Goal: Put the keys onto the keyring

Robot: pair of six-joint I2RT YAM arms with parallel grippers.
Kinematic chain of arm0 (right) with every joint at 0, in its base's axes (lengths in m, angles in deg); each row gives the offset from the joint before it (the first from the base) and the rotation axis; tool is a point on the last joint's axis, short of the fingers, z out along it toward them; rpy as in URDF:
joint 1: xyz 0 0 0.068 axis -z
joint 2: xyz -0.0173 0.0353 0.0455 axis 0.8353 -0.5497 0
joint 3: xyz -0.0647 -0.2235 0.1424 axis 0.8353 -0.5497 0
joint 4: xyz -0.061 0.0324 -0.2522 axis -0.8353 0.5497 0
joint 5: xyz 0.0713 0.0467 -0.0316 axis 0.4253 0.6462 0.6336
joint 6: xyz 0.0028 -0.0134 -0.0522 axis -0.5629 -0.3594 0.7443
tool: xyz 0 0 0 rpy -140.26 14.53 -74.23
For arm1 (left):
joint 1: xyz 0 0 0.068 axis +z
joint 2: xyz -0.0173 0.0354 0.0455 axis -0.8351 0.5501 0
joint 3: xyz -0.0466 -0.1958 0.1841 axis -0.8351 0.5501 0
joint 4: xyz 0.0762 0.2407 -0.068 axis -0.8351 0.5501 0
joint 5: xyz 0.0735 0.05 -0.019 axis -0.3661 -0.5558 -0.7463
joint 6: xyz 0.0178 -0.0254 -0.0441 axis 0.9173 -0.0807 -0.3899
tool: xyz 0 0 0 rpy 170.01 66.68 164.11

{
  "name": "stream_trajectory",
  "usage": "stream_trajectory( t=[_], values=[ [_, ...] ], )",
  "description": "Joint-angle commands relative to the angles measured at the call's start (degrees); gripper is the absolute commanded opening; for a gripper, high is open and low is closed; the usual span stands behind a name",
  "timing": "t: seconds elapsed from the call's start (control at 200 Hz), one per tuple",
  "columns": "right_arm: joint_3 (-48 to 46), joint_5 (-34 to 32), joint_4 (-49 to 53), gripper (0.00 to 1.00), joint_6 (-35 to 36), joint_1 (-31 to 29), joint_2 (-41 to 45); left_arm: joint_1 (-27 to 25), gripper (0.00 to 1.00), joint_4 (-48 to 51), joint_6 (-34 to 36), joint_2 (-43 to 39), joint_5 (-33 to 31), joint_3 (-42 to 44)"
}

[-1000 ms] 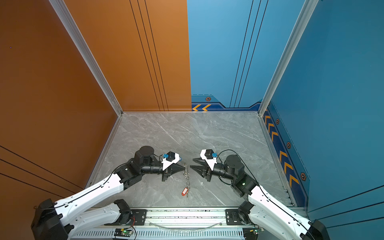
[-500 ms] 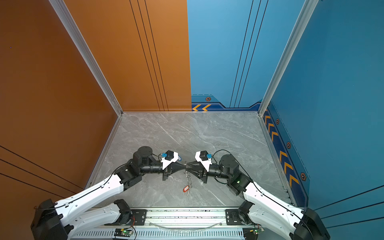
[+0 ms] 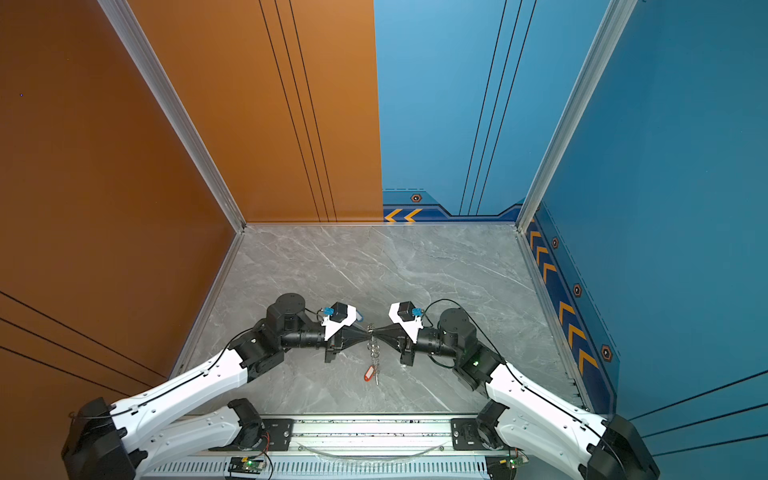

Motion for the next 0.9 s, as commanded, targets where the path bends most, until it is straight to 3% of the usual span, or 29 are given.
stream_trajectory(
  t=[0.0, 0.125, 0.225, 0.375, 0.541, 0.896],
  values=[
    [4.0, -3.5, 9.7, 0.0, 4.3, -1.9, 0.6, -0.3, 0.02, 1.1, 1.9, -1.3, -1.2, -0.8],
    [9.5, -8.6, 21.6, 0.0, 9.9, -4.2, 0.2, -0.3, 0.12, 8.5, 5.1, -1.9, -3.5, -2.9],
    [11.7, -11.1, 26.0, 0.0, 12.4, -5.6, -0.4, -0.4, 0.2, 8.8, 5.2, -2.3, -4.0, -2.8],
    [14.9, -11.4, 29.6, 0.0, 14.3, -5.9, -1.6, -0.3, 0.2, 8.8, 5.1, -2.0, -3.5, -3.0],
    [15.7, -11.6, 30.3, 0.0, 14.9, -6.3, -2.9, -0.2, 0.13, 8.3, 4.6, -2.0, -2.3, -3.1],
    [14.7, -11.4, 27.9, 0.0, 14.1, -6.6, -1.7, 0.0, 0.16, 9.4, 5.3, 0.2, -0.4, -3.4]
  ],
)
